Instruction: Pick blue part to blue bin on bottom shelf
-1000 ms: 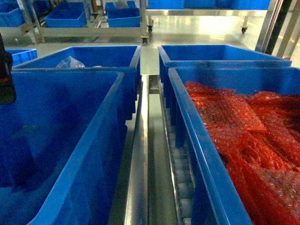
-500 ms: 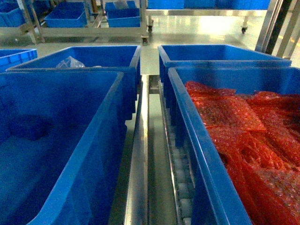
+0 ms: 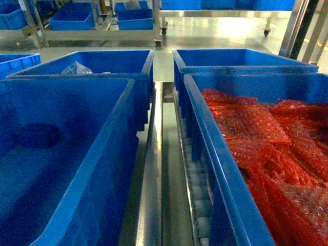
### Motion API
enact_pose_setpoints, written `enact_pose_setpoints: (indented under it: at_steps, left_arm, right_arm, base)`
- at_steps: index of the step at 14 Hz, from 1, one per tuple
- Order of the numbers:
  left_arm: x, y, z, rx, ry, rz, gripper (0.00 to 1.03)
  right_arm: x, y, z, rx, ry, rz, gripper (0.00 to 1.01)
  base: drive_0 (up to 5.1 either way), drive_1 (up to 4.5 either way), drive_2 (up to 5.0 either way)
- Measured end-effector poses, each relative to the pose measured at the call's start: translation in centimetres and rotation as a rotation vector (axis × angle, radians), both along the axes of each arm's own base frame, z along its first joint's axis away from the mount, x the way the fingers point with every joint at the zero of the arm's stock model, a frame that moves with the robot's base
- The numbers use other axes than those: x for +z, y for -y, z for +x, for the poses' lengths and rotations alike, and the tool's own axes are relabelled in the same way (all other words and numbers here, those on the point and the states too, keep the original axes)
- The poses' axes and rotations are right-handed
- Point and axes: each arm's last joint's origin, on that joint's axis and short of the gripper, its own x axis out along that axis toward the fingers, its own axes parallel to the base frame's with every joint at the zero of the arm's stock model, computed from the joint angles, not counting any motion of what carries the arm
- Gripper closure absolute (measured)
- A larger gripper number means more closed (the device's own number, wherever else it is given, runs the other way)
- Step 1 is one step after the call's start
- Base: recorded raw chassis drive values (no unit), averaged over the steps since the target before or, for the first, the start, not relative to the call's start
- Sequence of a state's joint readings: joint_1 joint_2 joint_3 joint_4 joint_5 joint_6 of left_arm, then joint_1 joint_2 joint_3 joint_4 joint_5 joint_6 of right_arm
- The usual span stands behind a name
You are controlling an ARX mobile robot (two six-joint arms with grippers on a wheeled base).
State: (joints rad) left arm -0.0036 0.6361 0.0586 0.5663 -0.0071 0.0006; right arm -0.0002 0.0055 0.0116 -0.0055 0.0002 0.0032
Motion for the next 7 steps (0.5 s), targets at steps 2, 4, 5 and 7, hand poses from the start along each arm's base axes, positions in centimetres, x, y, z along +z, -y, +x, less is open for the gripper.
enact_pose_setpoints:
  at_steps: [2, 4, 5, 7]
  left_arm:
    - [-0.5, 0.0, -0.7, -0.006, 0.036, 0.0, 1.01]
    - [-0.9, 0.0, -1.2, -0.005, 0.002, 0.0, 1.01]
    - [-0.8, 0.0, -1.3, -0.006, 0.005, 0.0, 1.01]
    - [-0.7, 0.0, -1.5, -0.006, 0.018, 0.0, 1.01]
  right_arm:
    - [0.0, 0.0, 0.0, 0.0, 0.0, 0.0, 0.03]
    - [0.0, 0.0, 0.0, 0.0, 0.001, 0.0, 0.03]
    - [0.0, 0.0, 0.0, 0.0, 0.0, 0.0, 0.03]
    - [0.0, 0.0, 0.0, 0.0, 0.001, 0.0, 0.03]
  base:
    - [0.0, 0.0, 0.0]
    - [0.0, 0.0, 0.0]
    - [0.0, 0.0, 0.0]
    - [0.0, 0.0, 0.0]
